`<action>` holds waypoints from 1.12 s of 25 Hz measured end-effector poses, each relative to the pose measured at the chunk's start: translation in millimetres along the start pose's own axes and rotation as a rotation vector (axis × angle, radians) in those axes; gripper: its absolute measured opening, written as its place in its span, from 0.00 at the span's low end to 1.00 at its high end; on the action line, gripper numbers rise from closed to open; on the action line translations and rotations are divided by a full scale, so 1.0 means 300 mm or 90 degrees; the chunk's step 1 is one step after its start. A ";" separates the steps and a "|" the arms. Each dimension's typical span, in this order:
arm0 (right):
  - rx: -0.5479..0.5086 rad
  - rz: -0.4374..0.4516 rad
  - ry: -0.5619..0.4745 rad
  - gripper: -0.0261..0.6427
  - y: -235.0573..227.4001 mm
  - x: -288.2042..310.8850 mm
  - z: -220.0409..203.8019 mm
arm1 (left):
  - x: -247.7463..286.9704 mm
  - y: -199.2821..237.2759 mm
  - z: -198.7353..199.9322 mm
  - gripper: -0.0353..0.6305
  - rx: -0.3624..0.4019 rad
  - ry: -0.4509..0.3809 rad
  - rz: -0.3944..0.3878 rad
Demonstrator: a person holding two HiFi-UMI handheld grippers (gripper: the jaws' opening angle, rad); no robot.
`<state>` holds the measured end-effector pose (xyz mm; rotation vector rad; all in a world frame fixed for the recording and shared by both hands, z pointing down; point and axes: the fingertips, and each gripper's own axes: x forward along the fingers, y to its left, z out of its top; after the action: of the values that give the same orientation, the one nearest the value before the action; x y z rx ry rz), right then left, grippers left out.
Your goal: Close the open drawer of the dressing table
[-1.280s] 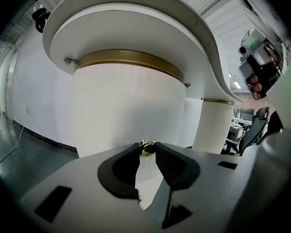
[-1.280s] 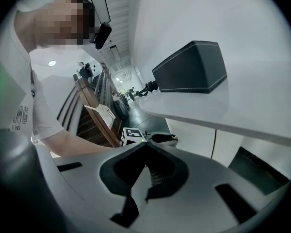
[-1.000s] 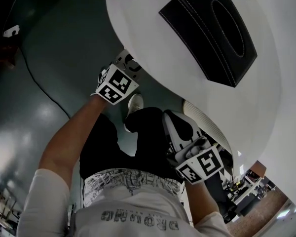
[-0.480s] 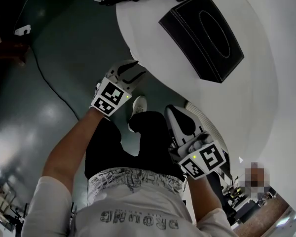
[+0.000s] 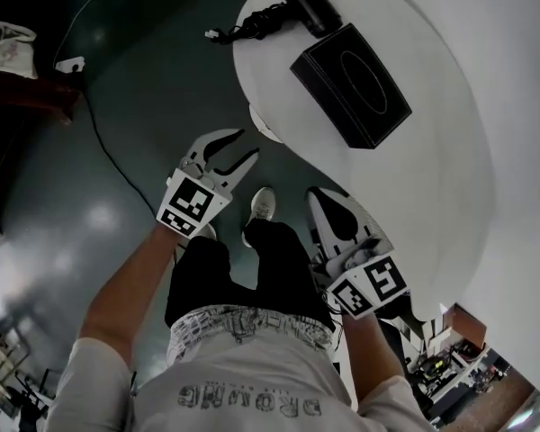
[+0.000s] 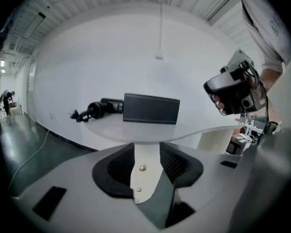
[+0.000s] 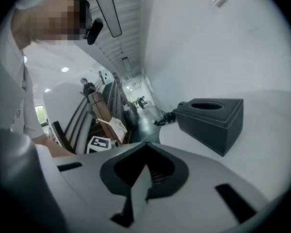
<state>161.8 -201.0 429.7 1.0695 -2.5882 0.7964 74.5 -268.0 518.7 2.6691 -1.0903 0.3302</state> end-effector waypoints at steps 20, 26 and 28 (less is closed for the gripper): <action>-0.020 0.008 -0.114 0.05 0.138 -0.191 0.352 | -0.339 -0.163 0.644 0.32 0.047 -0.114 0.063; -0.035 0.014 -0.144 0.05 0.175 -0.243 0.442 | -0.407 -0.184 0.748 0.31 0.049 -0.137 0.081; -0.039 0.020 -0.153 0.05 0.188 -0.258 0.467 | -0.425 -0.192 0.775 0.30 0.055 -0.143 0.087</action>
<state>176.1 -202.0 260.7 1.1749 -2.8126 0.6256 53.8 -214.9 253.3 2.7650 -1.3571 0.1050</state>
